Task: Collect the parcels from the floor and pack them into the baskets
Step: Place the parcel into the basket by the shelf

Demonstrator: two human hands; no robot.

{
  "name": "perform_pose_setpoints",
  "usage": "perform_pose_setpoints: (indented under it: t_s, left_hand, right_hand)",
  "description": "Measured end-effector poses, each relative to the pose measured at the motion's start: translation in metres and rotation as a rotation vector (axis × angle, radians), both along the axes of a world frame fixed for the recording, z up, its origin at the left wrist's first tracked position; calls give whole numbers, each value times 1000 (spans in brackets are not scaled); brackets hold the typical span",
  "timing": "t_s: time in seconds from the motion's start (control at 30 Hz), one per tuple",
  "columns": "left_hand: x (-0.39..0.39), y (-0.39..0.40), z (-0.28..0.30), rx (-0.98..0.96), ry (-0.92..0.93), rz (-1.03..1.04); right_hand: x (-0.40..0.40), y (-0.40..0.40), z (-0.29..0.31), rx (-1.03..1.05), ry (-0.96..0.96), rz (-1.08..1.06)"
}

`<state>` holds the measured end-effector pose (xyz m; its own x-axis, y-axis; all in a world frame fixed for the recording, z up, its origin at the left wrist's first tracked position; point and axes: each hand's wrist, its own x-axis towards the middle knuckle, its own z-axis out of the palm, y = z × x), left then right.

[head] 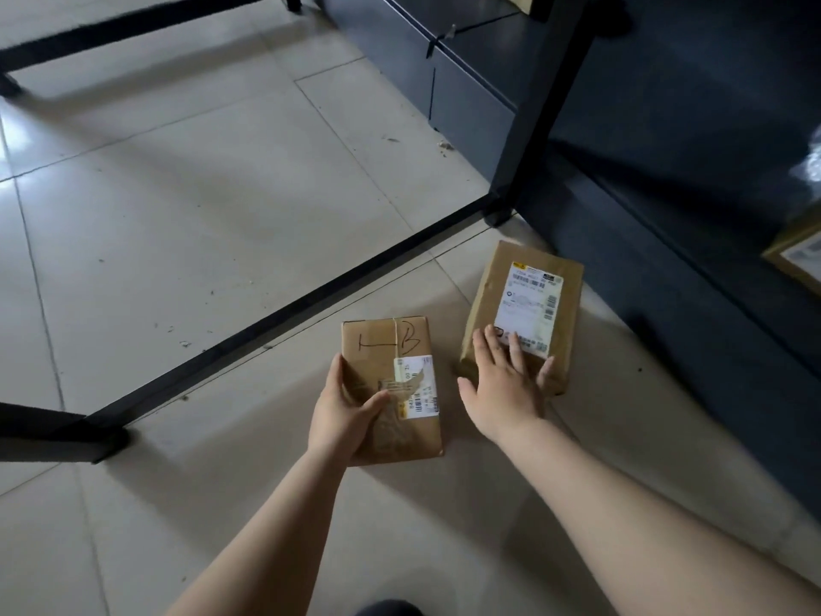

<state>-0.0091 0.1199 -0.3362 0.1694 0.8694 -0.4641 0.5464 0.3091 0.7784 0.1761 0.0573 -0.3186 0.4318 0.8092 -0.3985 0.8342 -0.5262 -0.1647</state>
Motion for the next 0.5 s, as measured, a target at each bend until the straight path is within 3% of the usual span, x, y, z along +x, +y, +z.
perform_pose_setpoints:
  t_s: [0.17,0.33,0.5]
  left_hand:
    - [10,1,-6,-39,-8,71]
    - [14,-12,-6,-32,-4,6]
    - [9,-15,24,121,-26,130]
  right_hand:
    - [-11,-45,3,251,-72,16]
    - [-42,-33,5,153,142,88]
    - [-48,-15,32,421,404,-143]
